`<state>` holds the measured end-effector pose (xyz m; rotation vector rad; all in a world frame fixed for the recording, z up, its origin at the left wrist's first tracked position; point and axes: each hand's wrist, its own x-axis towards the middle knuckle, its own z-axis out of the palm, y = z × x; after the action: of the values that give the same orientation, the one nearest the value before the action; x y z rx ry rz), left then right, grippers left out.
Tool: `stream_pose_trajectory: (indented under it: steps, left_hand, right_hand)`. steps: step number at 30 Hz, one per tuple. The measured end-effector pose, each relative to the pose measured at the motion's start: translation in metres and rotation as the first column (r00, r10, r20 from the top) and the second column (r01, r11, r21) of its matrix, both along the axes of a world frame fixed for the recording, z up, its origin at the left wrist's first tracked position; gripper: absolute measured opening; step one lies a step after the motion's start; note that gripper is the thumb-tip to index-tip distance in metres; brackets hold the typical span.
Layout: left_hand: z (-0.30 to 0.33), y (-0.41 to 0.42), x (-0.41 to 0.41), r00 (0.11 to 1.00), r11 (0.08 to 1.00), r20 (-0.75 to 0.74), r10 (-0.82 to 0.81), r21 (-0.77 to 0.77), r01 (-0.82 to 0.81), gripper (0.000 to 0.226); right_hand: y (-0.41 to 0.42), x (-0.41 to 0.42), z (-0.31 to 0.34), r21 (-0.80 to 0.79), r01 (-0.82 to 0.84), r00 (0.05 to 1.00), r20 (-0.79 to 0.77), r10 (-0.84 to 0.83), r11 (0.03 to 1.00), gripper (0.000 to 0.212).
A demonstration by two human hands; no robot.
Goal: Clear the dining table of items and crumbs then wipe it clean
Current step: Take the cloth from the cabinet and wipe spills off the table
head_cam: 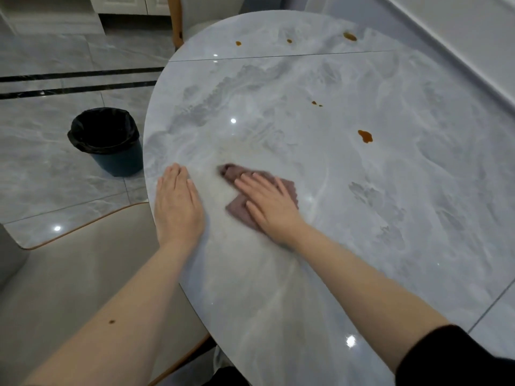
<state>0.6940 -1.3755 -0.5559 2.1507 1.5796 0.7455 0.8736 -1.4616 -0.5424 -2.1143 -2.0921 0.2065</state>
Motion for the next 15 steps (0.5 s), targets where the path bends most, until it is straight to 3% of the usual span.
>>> stream_pose_trajectory:
  steps: [3,7,10,15]
  left_hand:
    - [0.000,0.000,0.002,1.000,1.000,0.002,0.012,0.011,-0.012,0.044]
    - [-0.002,0.001,0.002,1.000,0.999,0.006,0.023,0.025,-0.024,0.046]
    - [-0.001,0.000,0.002,0.998,0.999,0.051,0.036,0.011,-0.036,0.052]
    - [0.006,0.001,0.001,0.974,0.998,0.223,0.045,-0.055,-0.034,0.046]
  right_hand:
    - [0.047,0.015,0.000,0.015,0.233,0.972,-0.028,-0.232,0.972,0.047]
    - [0.108,0.001,-0.003,-0.008,0.309,0.951,-0.031,-0.309,0.951,0.048]
    - [0.124,-0.020,0.000,0.000,0.246,0.969,-0.030,-0.246,0.969,0.048]
    - [0.080,-0.044,-0.003,0.087,-0.042,0.996,-0.075,0.049,0.995,0.047]
